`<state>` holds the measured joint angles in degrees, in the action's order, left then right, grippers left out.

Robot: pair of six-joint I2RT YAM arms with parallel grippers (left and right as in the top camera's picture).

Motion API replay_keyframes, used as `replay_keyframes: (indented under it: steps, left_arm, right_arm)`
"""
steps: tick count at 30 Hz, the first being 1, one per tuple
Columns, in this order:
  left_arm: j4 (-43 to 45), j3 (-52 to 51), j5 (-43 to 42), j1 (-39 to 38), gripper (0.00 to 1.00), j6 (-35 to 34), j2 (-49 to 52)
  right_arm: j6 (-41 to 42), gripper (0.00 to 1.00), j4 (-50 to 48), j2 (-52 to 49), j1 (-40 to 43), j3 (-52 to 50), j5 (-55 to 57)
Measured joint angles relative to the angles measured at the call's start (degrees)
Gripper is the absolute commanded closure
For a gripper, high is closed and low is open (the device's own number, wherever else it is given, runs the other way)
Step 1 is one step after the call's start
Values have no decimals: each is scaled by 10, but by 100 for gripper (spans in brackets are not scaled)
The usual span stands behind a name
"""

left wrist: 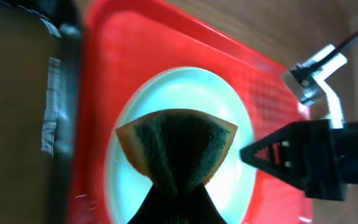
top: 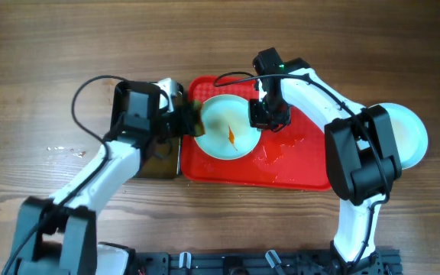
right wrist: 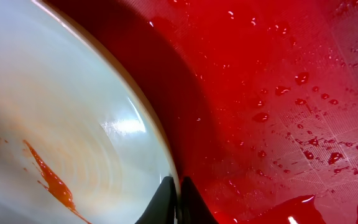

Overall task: Clean dirty plates on tray and stack at the side
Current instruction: 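Scrub the back-left plate with the sponge, then dip sponge in water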

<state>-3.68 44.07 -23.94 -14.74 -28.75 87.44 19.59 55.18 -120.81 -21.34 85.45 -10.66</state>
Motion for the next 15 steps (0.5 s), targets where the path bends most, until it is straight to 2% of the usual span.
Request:
replay_keyframes:
  steps: [6,9,12,15]
  left_arm:
    - [145,0,-24,-110,96,-90,95]
    - [205,-1,-25,-139,96,-146,130]
    - [229,-1,-14,-160,96,-216,176]
    - [245,-1,-8,-163,96,-240,203]
  right_arm:
    - [0,96,0,0,0,0,0]
    - [0,96,0,0,0,0,0]
    - [0,96,0,0,0,0,0]
    - [0,96,0,0,0,0,0]
